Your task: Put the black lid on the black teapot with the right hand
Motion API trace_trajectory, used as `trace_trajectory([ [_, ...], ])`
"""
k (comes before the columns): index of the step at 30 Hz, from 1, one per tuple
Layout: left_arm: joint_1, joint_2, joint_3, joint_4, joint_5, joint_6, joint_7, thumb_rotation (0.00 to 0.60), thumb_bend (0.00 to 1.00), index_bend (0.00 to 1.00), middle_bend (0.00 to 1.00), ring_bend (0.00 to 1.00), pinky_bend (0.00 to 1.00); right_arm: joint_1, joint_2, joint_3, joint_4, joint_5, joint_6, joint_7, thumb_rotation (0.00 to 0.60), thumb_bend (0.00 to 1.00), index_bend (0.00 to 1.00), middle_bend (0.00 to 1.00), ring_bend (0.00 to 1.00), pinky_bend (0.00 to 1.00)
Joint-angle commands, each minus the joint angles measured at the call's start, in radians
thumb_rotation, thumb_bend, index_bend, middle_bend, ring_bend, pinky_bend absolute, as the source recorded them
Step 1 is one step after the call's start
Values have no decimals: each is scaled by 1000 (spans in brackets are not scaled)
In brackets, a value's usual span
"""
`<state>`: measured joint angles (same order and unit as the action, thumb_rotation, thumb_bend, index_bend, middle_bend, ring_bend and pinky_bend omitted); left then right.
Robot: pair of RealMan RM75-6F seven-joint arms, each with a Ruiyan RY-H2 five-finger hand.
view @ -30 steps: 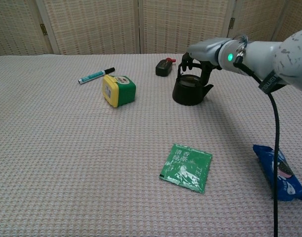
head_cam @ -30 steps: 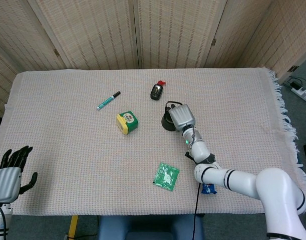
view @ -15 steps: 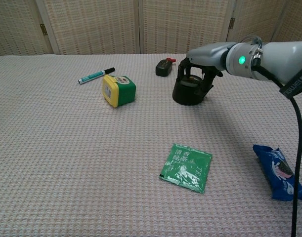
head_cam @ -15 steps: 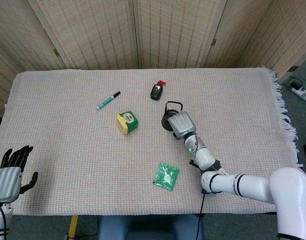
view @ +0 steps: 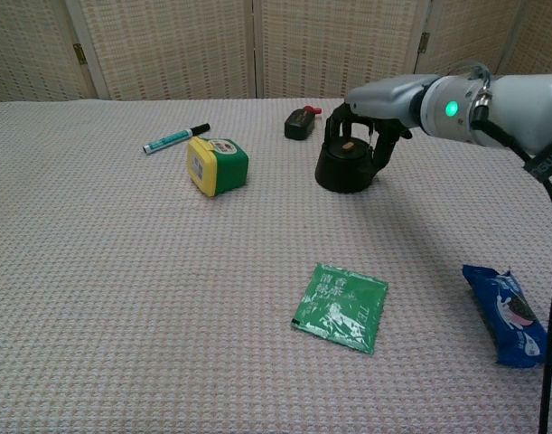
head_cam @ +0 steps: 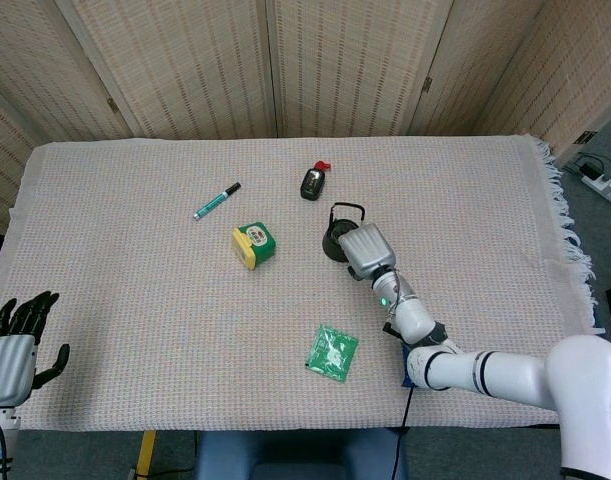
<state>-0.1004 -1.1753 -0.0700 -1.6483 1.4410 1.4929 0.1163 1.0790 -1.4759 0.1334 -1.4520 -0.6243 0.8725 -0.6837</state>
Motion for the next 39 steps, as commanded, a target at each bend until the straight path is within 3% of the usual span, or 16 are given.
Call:
trace_trajectory([
  [1,0,0,-1,2,-1,0,-3,600,401,72,46,88,11,-44,74,-13,-87,-52,60,20,600,360,250,289,870,721],
  [3,0,0,-2,3,0,0,-5,600,401,72,46,88,12,-65,106,-23,-124,-72,87,25,600,360,250,289,849,721],
  [6,-5,0,-5,6,3,-3,-11,600,401,72,46,88,11,-178,231,-87,-281,-195,239,52,600,360,250,294,772,710],
  [8,-9,0,-5,6,6,-7,-11,600,401,73,46,88,11,-246,286,-123,-344,-272,313,85,600,360,250,304,711,651],
  [11,-16,-1,-7,4,10,-14,-6,600,401,72,46,88,11,-347,343,-171,-398,-373,413,148,600,359,250,313,567,491],
  [15,-24,-4,-8,-2,12,-22,3,600,401,73,46,88,11,-484,375,-231,-402,-517,550,246,600,360,250,266,247,166],
  [18,-29,-6,-9,-9,14,-25,11,600,401,72,46,88,11,-583,386,-268,-381,-605,644,319,600,360,231,195,130,56],
  [26,-34,-9,-6,-28,26,-24,30,600,401,72,46,87,11,-759,449,-342,-394,-735,736,438,600,359,121,68,14,34],
  [32,-33,-7,-2,-35,29,-20,37,600,401,72,46,88,11,-841,444,-339,-360,-796,779,475,600,360,115,66,21,7],
  [39,-37,-10,-4,-34,29,-24,38,600,401,73,46,88,10,-894,408,-300,-320,-845,809,446,600,360,115,73,18,0],
])
